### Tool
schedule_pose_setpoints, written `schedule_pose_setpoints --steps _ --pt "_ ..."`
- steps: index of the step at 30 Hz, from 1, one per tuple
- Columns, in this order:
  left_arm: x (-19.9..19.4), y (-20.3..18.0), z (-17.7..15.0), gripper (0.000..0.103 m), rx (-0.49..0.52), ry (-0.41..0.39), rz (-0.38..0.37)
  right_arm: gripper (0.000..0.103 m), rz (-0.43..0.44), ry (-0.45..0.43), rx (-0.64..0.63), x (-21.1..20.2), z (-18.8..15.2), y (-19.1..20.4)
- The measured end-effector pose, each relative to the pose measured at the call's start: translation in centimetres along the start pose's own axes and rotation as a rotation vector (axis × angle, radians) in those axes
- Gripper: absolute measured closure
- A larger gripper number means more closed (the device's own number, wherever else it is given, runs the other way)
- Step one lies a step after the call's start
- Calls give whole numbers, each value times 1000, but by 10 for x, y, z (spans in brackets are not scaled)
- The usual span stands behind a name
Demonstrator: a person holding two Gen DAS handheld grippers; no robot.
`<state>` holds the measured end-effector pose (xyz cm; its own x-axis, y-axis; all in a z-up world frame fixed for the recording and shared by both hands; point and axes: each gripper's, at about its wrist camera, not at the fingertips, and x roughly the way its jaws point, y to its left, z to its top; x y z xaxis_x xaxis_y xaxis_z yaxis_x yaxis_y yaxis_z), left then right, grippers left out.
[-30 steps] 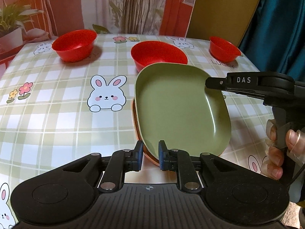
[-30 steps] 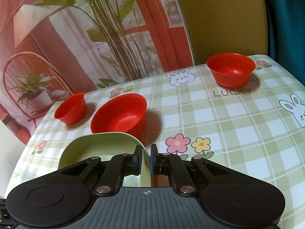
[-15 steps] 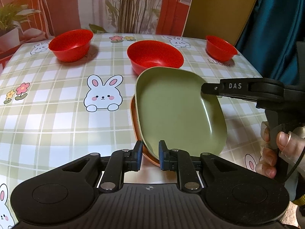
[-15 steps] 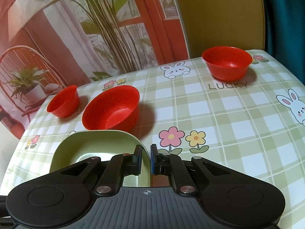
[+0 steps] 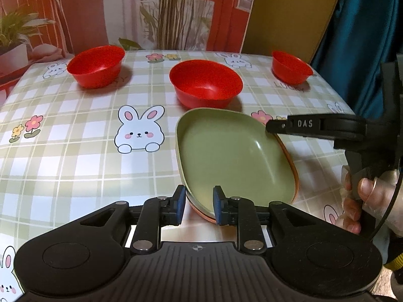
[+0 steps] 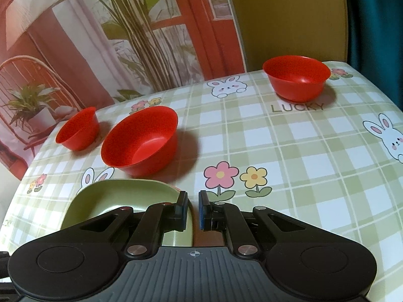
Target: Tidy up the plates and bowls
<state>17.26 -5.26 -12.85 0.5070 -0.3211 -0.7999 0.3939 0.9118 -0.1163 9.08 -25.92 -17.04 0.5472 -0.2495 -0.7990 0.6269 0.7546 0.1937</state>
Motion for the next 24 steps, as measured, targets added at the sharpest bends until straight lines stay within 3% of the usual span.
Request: schedule_pose_setpoints --steps 6,8,24 --pt "-6 10 3 80 -48 -56 27 88 -7 5 -19 -2 -2 2" --pt "-4 13 4 88 -55 -57 26 85 -9 12 -30 -1 -5 4" --pt "9 18 -2 90 -80 -32 -3 85 -24 25 -34 1 -11 -2"
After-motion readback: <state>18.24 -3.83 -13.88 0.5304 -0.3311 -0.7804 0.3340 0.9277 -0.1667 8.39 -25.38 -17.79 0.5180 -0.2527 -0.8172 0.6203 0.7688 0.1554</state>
